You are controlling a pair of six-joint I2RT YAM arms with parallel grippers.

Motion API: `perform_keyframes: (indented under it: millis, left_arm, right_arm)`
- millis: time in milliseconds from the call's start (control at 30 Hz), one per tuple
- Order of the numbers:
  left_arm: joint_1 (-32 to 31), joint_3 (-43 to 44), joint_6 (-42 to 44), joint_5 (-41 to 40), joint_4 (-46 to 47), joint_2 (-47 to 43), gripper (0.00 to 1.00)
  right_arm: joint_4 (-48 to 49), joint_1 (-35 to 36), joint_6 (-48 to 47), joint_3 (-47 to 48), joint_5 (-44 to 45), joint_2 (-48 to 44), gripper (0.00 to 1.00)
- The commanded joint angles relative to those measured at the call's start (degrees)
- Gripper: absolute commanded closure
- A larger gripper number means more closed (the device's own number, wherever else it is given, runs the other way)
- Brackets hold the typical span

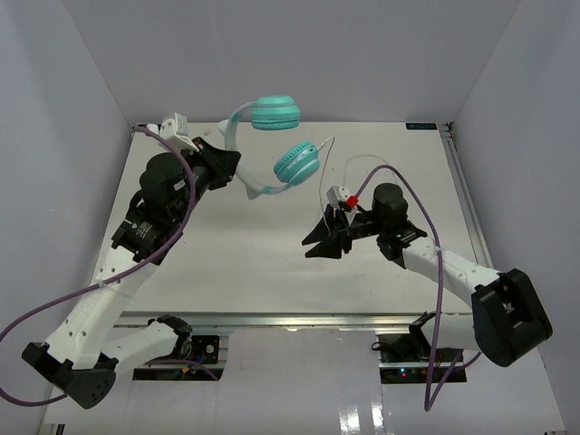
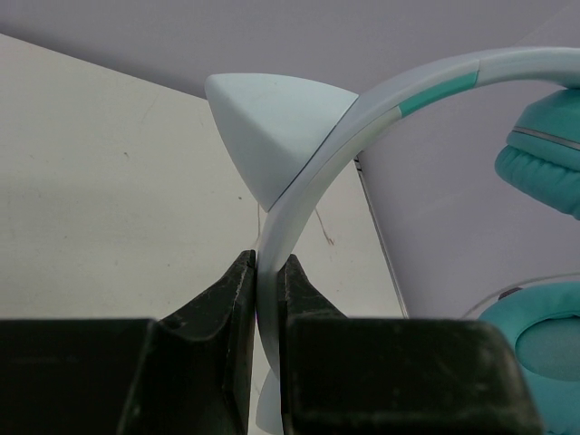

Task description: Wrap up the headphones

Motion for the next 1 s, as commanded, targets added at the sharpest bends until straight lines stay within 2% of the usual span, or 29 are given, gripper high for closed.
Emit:
perform_keyframes:
  millis: [0,467,633,667,733,800,867,967]
  left_arm:
    - [1.44,4.09,-0.10,-1.43,3.80,0.03,1.00]
    - [9.13,3.59,0.36,3.29,2.94,0.53,1.00]
    - [12.06,3.32,0.30,6.31,3.03,1.53,1.00]
    - [12.47,3.32,0.59,6.66,3.09,1.82,1.00]
    - [13.00,3.34,1.66,6.99,3.02,2.89,1.00]
    - [13.17,3.66,4.16,7.15,2.53,5.06,1.00]
    - [13.17,3.39,6.61,6.98,2.17,7.38,1.00]
    - [13.17,1.64,9.80,5.82,2.35,10.27,1.00]
  right_arm:
    - [-0.29,-1.23,-0.59,-0.61,0.30,-1.66,0.57]
    - [-4.54,-3.85,-3.61,-0.57,0.41,-2.85,0.64]
    - [-9.07,-3.85,-6.39,0.81,1.07,-2.94,0.74]
    - [-10.53,-3.91,-7.15,1.28,2.52,-3.00,0.81]
    - [-16.37,-3.85,-10.55,3.33,6.13,-3.11,0.89]
    - [-26.68,-3.85,-17.00,7.37,9.82,-2.95,0.92]
    - [-40.21,-3.83,-25.29,13.75,18.65,-2.08,0.92]
    - [-54.77,-3.76,-34.83,22.09,35.57,-0.74,0.92]
